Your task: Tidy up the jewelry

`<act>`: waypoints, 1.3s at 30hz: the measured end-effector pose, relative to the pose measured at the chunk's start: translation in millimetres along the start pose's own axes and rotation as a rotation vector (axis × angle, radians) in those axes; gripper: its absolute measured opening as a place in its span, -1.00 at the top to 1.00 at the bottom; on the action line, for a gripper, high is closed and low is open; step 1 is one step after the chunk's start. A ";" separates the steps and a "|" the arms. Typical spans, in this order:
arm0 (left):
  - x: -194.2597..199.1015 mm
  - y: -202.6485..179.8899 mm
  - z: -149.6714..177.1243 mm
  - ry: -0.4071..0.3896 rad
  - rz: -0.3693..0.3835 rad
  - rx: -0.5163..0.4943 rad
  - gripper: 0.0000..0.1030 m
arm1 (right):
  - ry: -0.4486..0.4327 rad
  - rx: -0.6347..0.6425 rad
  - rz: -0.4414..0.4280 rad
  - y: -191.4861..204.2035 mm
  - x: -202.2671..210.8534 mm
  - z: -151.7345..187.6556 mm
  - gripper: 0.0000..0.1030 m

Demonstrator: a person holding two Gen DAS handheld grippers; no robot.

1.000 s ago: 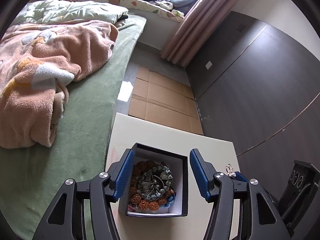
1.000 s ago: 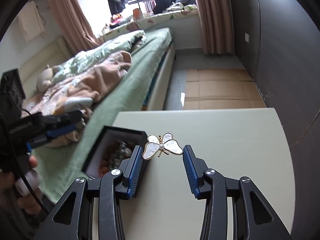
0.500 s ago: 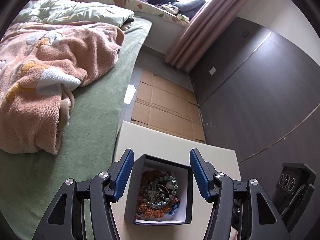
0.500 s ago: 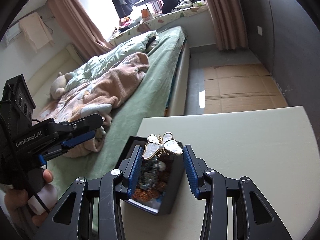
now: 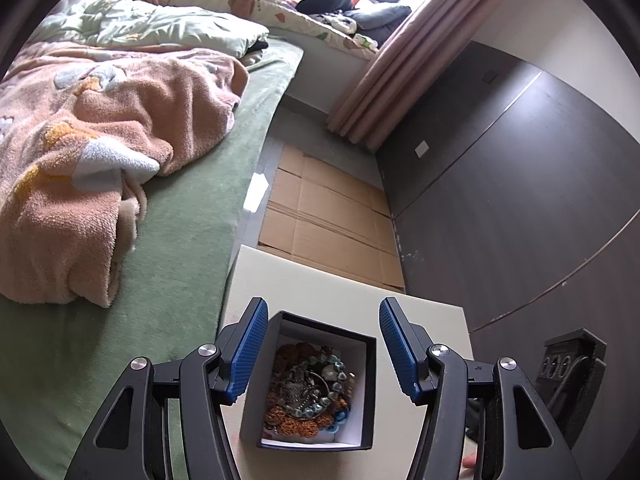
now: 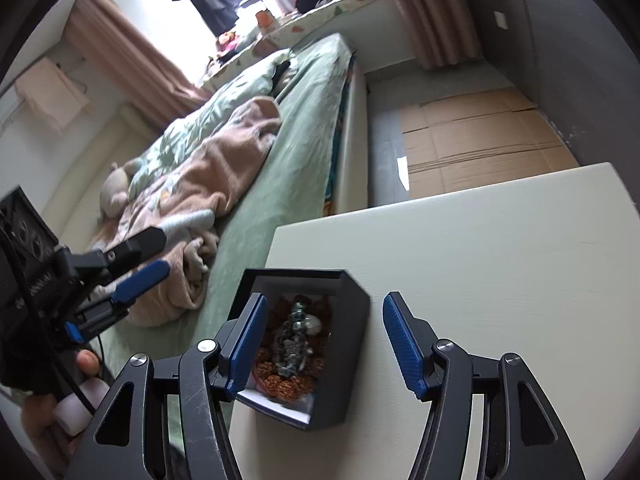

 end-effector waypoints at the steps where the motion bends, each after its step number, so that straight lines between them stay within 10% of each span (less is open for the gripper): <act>1: 0.5 -1.9 1.6 0.001 0.002 -0.005 -0.15 | -0.008 -0.009 0.000 -3.0 6.5 0.4 -0.18; 11: 4.8 -28.3 26.3 0.009 -0.046 -0.105 -0.18 | -0.042 -0.047 0.053 -15.9 56.3 15.3 -0.43; 24: 29.4 -54.6 67.9 -0.068 -0.065 -0.189 -0.99 | -0.062 -0.107 0.131 -33.1 105.0 31.8 -0.96; 39: 65.4 -73.9 114.2 -0.078 -0.061 -0.317 -0.99 | -0.067 -0.057 0.215 -28.4 146.3 66.3 -0.97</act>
Point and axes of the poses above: each gripper's, at about its wrist camera, not at the fingertips, and x roughly against the way its jaws point, y to its left, z to its underside, the point moved 1 cm from there along -x, roughly the way its jaws point, and after that the axes turned 6 degrees about -z, right-handed, at the moved point
